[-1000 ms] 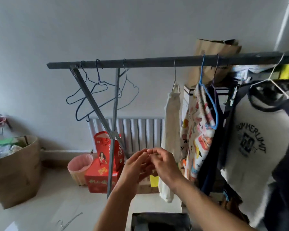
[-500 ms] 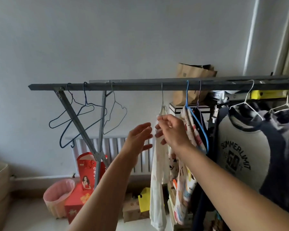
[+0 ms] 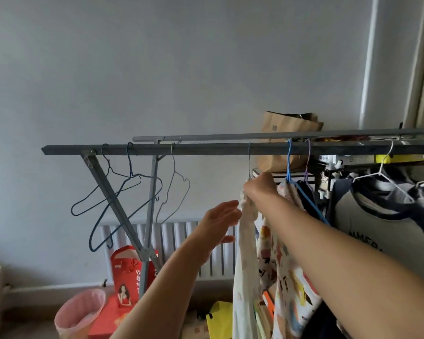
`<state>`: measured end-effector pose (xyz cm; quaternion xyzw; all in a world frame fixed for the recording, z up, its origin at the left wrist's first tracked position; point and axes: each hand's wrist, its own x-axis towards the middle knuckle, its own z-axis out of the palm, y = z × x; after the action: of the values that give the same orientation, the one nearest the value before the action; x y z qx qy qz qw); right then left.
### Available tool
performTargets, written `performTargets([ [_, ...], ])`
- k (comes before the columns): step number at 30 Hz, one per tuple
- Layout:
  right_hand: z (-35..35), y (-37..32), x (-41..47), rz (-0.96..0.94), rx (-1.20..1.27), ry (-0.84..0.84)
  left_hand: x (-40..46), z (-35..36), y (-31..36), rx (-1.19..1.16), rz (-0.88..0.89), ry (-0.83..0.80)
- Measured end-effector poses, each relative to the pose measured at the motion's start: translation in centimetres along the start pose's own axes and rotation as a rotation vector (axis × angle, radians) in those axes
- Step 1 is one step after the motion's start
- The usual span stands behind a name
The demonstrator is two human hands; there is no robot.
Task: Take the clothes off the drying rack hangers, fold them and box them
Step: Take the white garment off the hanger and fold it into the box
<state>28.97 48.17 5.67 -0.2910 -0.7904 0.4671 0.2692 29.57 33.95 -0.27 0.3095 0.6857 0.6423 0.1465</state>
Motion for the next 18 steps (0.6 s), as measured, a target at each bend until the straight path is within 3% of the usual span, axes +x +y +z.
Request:
performTargets([
  [8,-0.8,-2.4,-1.7,-0.065,0.314,-0.053,0.8,-0.8,1.3,-0.011,0.099,0.050],
  [11,-1.1,-3.0,-3.4,-0.108,0.306,-0.125,0.5,-1.0,2.0,-0.082,0.181,0.095],
  [18,-0.9,-2.1,-5.1,-0.166,0.221,-0.261,-1.0,-2.2,2.2,0.117,0.237,0.132],
])
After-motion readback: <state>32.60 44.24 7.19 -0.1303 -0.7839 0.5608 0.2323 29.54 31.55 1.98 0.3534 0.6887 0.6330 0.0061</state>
